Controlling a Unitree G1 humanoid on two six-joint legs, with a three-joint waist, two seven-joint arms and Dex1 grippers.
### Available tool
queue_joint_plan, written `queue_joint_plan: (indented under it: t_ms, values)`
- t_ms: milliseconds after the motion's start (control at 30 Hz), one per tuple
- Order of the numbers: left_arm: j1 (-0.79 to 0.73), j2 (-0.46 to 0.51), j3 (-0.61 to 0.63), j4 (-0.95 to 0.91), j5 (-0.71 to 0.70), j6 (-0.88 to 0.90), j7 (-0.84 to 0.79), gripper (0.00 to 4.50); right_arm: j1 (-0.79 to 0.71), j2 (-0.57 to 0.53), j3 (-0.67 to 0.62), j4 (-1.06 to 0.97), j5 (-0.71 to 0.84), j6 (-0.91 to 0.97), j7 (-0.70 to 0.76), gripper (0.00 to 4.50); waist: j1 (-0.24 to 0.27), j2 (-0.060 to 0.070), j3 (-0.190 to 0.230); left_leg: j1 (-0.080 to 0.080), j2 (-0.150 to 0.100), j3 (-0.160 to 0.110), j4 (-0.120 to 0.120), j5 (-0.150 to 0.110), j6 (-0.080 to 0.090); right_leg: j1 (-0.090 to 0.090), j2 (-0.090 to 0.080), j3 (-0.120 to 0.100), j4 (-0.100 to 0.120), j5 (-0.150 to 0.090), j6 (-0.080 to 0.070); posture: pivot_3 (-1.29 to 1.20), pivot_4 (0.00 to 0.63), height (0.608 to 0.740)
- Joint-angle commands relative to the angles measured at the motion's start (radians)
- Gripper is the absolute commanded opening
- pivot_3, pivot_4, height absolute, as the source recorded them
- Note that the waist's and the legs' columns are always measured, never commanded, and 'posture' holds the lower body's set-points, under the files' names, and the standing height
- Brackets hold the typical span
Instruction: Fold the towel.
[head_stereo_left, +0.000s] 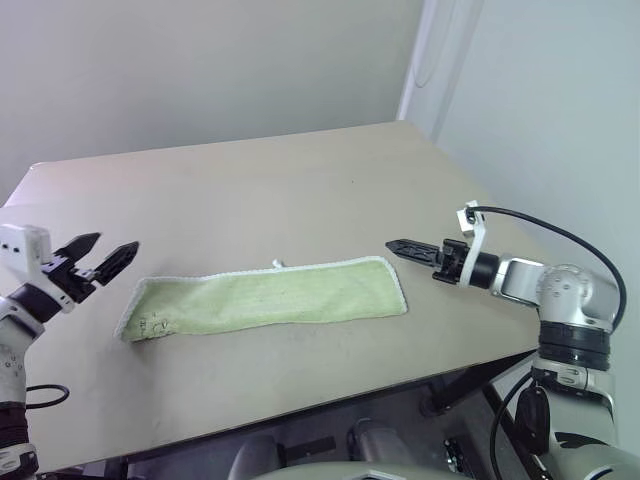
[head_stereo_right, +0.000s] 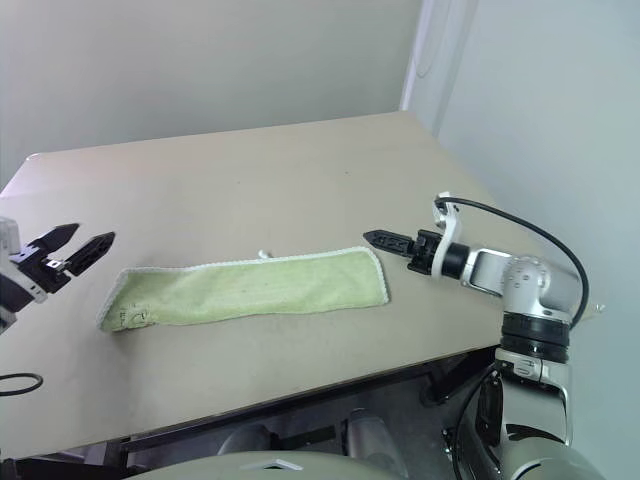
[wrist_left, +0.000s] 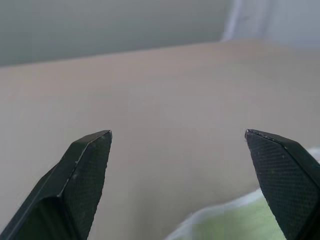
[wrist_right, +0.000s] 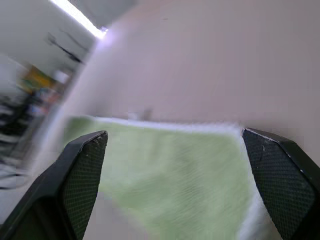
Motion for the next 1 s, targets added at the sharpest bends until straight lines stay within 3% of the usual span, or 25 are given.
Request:
queue_joint_plan:
  t_ms: [33, 333, 533, 867, 1000]
  values:
    - [-0.013, -0.014, -0.055, -0.148, -0.068, 0.072, -0.03, 4.5, 0.005, 0.056, -0.148, -0.042, 0.103, 0.17, -0.081, 4.49, -0.001, 0.001, 0.0, 0.0, 0.0, 0.0, 0.0, 0.0, 0.0, 0.0, 0.0, 0.0, 0.0, 0.0, 0.0, 0.0, 0.0, 0.74]
    - [0.026, -0.023, -0.236, -0.189, -0.015, 0.045, -0.187, 4.5, 0.258, 0.211, -0.242, -0.142, 0.465, 0.187, -0.425, 4.49, -0.005, 0.002, 0.001, 0.0, 0.002, -0.002, -0.002, 0.0, 0.0, -0.001, 0.006, 0.002, 0.0, -0.002, 0.003, 0.0, 0.0, 0.74]
    - [0.032, 0.012, -0.302, -0.204, 0.012, 0.034, -0.296, 4.5, 0.33, 0.263, -0.281, -0.171, 0.647, 0.179, -0.642, 4.49, -0.009, 0.002, 0.001, 0.001, 0.002, -0.003, -0.001, 0.0, 0.0, -0.002, 0.009, 0.006, 0.0, -0.002, 0.001, 0.0, 0.0, 0.74]
    - [0.069, 0.048, -0.424, -0.245, 0.072, -0.012, -0.425, 4.5, 0.518, 0.11, -0.067, -0.213, 1.091, -0.093, -0.938, 4.49, -0.028, 0.004, 0.001, -0.002, 0.002, -0.002, -0.004, 0.0, 0.0, -0.004, 0.01, 0.011, -0.002, -0.003, 0.0, 0.0, 0.0, 0.74]
    - [0.033, 0.033, -0.45, -0.212, 0.097, -0.033, -0.424, 4.5, 0.548, 0.076, 0.055, -0.246, 1.165, -0.216, -1.012, 4.49, -0.038, 0.004, 0.002, -0.001, 0.002, -0.003, -0.004, 0.0, 0.0, -0.004, 0.013, 0.015, -0.002, -0.003, 0.0, 0.0, 0.0, 0.74]
